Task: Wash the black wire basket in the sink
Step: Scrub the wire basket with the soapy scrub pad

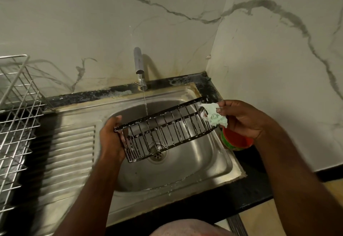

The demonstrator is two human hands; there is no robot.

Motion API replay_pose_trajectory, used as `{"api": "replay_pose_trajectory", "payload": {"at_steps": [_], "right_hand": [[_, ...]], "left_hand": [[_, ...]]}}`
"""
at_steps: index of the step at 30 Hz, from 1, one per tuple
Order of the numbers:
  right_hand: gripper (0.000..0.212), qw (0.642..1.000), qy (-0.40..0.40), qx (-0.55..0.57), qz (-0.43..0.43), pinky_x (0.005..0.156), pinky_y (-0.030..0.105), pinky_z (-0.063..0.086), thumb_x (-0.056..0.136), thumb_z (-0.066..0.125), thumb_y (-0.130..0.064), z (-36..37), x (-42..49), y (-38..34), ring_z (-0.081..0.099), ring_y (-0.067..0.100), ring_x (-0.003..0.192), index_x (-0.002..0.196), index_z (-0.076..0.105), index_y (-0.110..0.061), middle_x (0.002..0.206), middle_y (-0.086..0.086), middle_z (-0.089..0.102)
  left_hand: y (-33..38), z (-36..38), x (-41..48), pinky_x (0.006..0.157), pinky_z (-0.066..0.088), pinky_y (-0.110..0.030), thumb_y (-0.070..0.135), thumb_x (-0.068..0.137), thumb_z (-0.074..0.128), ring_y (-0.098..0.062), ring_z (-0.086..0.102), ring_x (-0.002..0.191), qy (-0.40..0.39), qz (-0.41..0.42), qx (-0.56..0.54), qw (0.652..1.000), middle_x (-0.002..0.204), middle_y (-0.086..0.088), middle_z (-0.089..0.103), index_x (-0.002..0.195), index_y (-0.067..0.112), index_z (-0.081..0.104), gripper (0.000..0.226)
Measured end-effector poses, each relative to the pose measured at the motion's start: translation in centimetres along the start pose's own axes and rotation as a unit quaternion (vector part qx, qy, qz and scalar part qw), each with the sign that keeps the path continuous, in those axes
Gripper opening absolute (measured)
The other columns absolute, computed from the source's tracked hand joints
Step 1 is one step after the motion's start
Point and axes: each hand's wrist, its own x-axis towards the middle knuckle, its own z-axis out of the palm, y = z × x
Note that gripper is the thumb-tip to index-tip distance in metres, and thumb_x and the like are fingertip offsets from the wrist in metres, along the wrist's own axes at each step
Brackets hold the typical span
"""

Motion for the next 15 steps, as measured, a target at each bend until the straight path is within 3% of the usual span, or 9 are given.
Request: {"api": "replay_pose_trajectory", "payload": {"at_steps": [3,5,7,9,11,13,15], "right_hand": [[0.078,0.999,-0.034,-0.009,-0.013,0.061,0.026,0.058,0.032,0.099,-0.025,1.3,0.1,-0.9,0.071,0.021,0.076,0.093,0.056,-0.003,0.086,0.013,0.071],[0.080,0.999,-0.038,-0.014,-0.019,0.065,0.027,0.059,0.032,0.099,-0.026,2.2,0.2,-1.6,0.071,0.021,0.079,0.097,0.057,-0.003,0.088,0.013,0.071],[0.071,0.998,-0.046,-0.030,-0.024,0.065,0.027,0.057,0.035,0.099,-0.028,3.2,0.2,-2.4,0.070,0.021,0.079,0.091,0.061,-0.007,0.089,0.013,0.072],[0.042,0.996,-0.062,-0.068,-0.022,0.062,0.026,0.054,0.048,0.094,-0.023,4.6,0.3,-3.1,0.068,0.020,0.075,0.078,0.068,-0.012,0.086,0.012,0.071],[0.015,0.995,-0.063,-0.080,-0.016,0.055,0.024,0.053,0.064,0.080,-0.011,6.2,0.2,-3.5,0.066,0.019,0.069,0.073,0.068,-0.011,0.081,0.012,0.069],[0.015,0.994,-0.053,-0.097,-0.009,0.051,0.022,0.053,0.070,0.071,-0.004,7.3,0.3,-3.5,0.064,0.016,0.065,0.083,0.063,-0.004,0.078,0.010,0.068],[0.017,0.991,-0.045,-0.126,-0.003,0.048,0.021,0.052,0.079,0.067,0.003,8.0,0.2,-3.1,0.063,0.011,0.060,0.094,0.060,0.001,0.073,0.007,0.067]], "left_hand": [[0.0,-0.7,0.5,0.030,0.028,-0.014,0.026,0.095,0.047,-0.008,0.035,0.031,-0.033,-0.031,-0.047,0.998,0.045,0.006,0.041,0.068,0.020,0.050,0.027],[-0.4,-1.2,1.1,0.029,0.026,-0.013,0.027,0.096,0.047,-0.008,0.033,0.029,-0.046,-0.045,-0.051,0.997,0.044,0.008,0.039,0.066,0.023,0.046,0.030],[-1.0,-1.7,1.5,0.031,0.031,-0.015,0.029,0.092,0.052,-0.010,0.038,0.031,-0.055,-0.058,-0.048,0.996,0.047,0.005,0.042,0.072,0.023,0.053,0.020],[-1.4,-2.0,1.9,0.040,0.041,-0.022,0.032,0.088,0.055,-0.015,0.047,0.039,-0.066,-0.078,-0.049,0.994,0.054,-0.001,0.049,0.069,0.021,0.061,0.022],[-1.6,-2.2,2.4,0.061,0.048,-0.032,0.037,0.092,0.052,-0.021,0.058,0.054,-0.074,-0.107,-0.012,0.992,0.065,-0.008,0.060,0.073,0.012,0.065,0.034],[-1.1,-2.1,2.7,0.079,0.048,-0.039,0.034,0.101,0.047,-0.023,0.066,0.071,-0.074,-0.077,0.087,0.990,0.080,-0.013,0.068,0.085,0.007,0.066,0.037],[0.0,-0.6,1.9,0.088,0.051,-0.038,0.028,0.104,0.048,-0.022,0.070,0.084,-0.078,0.026,0.194,0.977,0.091,-0.009,0.073,0.093,0.011,0.068,0.029]]}}
